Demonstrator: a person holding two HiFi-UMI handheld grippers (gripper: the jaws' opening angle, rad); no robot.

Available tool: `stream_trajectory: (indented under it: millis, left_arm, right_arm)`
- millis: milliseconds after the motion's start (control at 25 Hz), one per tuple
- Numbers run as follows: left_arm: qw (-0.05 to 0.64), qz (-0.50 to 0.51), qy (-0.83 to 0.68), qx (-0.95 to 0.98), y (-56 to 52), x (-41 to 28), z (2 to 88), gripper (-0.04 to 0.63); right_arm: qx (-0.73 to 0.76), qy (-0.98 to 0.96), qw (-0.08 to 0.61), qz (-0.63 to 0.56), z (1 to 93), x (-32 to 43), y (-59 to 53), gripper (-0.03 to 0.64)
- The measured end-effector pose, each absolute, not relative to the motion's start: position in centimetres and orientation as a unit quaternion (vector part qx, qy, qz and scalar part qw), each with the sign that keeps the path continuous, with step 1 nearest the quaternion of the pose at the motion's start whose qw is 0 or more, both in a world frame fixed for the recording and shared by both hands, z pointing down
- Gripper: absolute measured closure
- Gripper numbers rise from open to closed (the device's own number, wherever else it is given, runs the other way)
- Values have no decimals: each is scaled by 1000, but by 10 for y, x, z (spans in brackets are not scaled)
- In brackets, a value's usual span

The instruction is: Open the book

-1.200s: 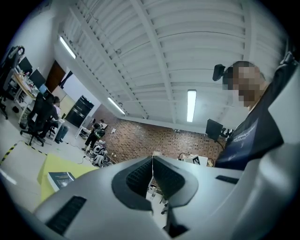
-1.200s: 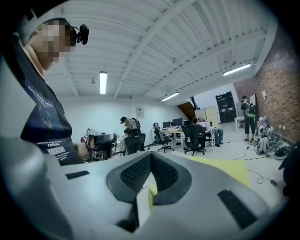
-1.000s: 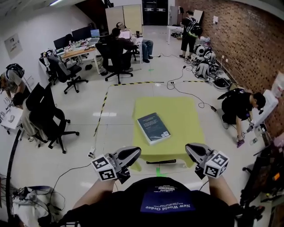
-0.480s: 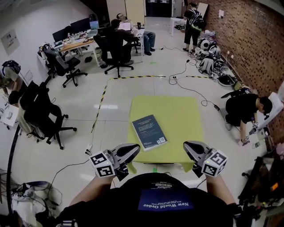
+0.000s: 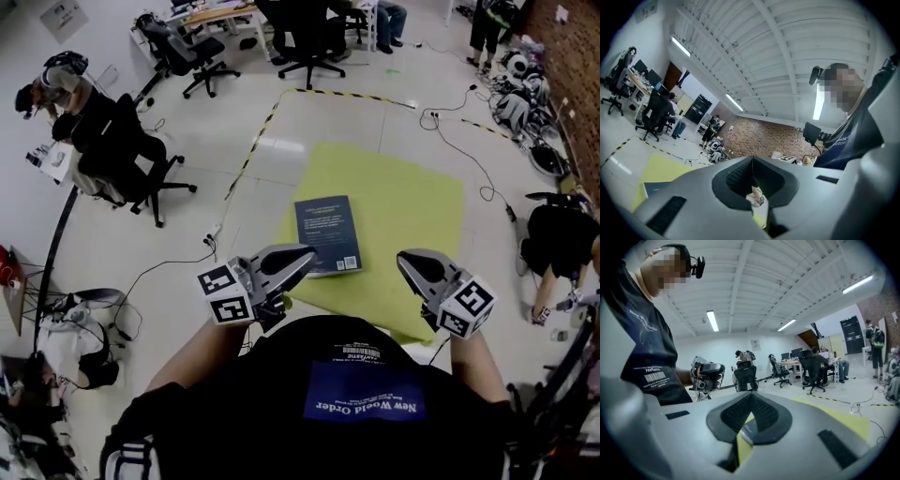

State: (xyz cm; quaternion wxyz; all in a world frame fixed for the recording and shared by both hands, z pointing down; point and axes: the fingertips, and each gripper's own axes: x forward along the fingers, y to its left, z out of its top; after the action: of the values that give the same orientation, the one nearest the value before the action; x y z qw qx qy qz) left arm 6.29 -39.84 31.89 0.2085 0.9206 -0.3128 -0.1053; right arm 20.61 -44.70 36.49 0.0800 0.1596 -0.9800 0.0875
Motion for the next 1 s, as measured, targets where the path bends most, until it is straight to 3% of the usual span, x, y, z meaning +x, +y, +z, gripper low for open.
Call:
stream_trajectory:
  millis: [280,720,1000]
  left_arm:
    - [244,-94,-311,914,-421,30,361,589]
    - [220,-85,-288,928,-446,-24,359,589]
    - [266,-70,-310,910,-445,-36,404,589]
  right_arm:
    - [134,-980,119,88,405,146,-463,632]
    - [138,-977,160,21,388,80,-469,632]
    - [48,-967,248,-15,467,39,-448,626]
